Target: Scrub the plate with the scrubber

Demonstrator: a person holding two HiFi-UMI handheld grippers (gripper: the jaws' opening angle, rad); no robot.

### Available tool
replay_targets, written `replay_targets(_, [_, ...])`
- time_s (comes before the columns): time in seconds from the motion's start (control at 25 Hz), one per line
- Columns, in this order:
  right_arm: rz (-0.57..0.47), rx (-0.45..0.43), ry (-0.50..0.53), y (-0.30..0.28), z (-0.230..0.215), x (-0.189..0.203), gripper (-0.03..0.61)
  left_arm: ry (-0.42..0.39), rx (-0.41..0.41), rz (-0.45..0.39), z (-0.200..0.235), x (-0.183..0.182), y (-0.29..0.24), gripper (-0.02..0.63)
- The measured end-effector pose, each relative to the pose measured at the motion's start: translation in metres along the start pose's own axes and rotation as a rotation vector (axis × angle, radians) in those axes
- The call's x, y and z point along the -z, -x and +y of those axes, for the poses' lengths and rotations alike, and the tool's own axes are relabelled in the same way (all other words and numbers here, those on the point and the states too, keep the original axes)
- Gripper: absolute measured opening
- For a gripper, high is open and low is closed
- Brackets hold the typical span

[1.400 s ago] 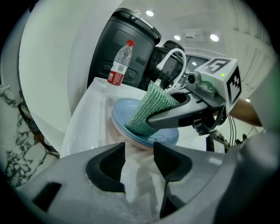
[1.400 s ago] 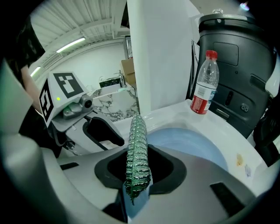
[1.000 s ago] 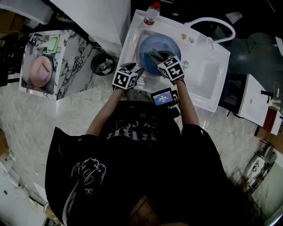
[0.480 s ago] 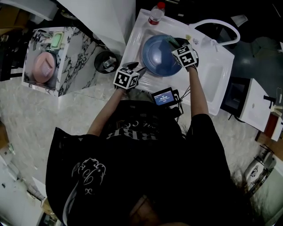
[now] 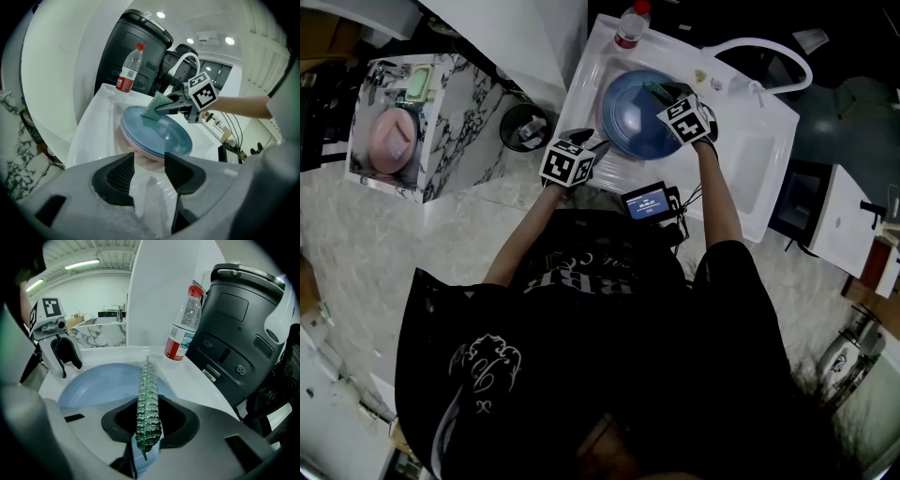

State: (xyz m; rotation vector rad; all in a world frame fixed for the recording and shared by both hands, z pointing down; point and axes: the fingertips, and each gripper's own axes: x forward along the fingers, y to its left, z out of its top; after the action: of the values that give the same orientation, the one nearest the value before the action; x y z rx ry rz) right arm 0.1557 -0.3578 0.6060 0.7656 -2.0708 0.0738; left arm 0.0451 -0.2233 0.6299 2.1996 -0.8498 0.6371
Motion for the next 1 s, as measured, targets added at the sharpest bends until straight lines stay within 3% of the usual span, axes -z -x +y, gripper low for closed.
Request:
replay_targets(0.36, [-0.03, -0.118, -0.044, 0.023, 0.061, -0.001, 0.092, 0.031, 0.016, -0.02, 0.002, -0.003, 0.002, 0.198])
replay_targets(0.68, [-0.019, -0.243, -0.093, 0.049, 0.116, 0.001, 0.092, 0.0, 0.04, -0.01, -0.003, -0.002, 0.002, 0.195])
replay_targets(1.0, [0.003, -0.335, -0.146, 0.06, 0.141, 0.002, 0.092, -0.011, 0.049, 0.001, -0.004, -0.001, 0.001, 0.193])
